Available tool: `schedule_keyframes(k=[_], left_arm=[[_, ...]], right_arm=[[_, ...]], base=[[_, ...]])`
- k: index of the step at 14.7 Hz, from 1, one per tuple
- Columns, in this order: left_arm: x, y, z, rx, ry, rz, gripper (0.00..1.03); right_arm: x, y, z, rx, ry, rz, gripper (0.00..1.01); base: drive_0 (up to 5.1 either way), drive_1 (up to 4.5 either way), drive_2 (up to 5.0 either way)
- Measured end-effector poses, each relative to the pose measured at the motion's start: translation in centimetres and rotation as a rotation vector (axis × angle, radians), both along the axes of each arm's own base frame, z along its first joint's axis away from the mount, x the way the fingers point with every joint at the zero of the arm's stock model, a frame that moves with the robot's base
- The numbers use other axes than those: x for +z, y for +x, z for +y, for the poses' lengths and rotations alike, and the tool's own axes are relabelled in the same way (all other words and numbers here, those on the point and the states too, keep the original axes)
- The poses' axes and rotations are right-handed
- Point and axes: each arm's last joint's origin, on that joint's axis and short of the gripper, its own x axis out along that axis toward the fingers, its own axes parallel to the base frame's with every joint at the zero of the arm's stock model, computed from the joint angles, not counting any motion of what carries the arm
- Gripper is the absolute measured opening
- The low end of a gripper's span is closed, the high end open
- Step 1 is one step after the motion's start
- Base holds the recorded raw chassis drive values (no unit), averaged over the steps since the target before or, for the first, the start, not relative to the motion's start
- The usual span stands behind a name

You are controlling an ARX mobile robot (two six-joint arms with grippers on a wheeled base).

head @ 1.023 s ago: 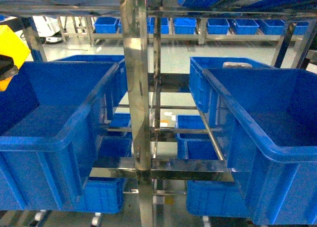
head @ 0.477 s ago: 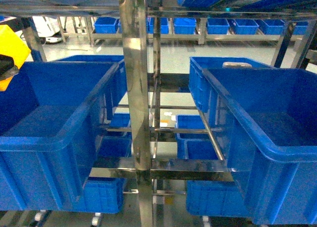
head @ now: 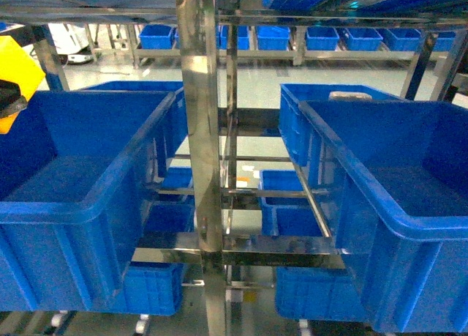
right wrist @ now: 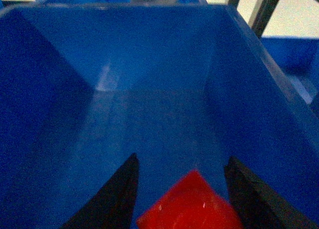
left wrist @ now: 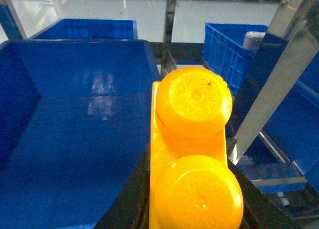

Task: Sort and place red and yellow blocks in left bins

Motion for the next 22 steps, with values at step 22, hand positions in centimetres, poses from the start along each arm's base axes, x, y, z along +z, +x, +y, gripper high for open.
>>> schedule_keyframes(k=[22], left_arm=[[-0.7,-0.9,1.6,0.046,-0.005,0.031,0.26]], right_arm=[[7.5,-20.3,7.0,-0.026,-0.022,-0.188,0.98]], base=[[0.0,0.0,0.0]])
